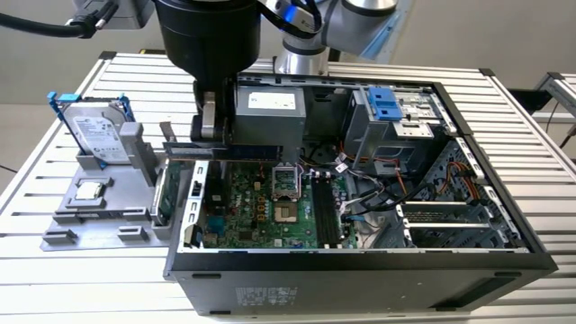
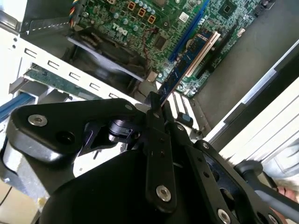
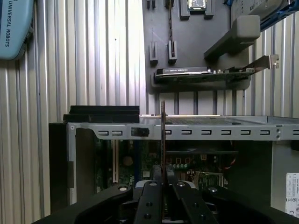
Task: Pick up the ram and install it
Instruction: 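Pick up the ram and move it above insertion slot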
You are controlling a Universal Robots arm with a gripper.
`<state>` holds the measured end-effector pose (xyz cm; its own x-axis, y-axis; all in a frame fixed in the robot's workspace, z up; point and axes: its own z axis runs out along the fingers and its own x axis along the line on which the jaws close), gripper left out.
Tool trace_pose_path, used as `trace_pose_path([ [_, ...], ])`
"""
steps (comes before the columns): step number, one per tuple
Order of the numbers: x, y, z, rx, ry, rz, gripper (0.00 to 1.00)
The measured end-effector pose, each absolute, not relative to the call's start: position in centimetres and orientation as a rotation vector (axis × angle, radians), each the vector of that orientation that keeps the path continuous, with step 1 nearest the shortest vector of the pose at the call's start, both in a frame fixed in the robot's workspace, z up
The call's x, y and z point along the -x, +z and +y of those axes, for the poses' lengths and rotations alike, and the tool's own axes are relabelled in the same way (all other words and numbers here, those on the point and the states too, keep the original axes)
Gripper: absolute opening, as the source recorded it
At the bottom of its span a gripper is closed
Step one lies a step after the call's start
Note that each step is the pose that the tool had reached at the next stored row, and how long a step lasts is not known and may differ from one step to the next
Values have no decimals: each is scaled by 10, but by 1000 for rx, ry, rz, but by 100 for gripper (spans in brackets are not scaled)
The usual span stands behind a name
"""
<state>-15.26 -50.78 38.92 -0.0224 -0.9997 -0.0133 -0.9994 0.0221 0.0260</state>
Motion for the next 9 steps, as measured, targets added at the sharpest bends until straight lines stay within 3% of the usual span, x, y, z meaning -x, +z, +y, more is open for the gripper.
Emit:
trace_pose_path([
  [9,144,389,-508,-2190,-44,-2239,0],
])
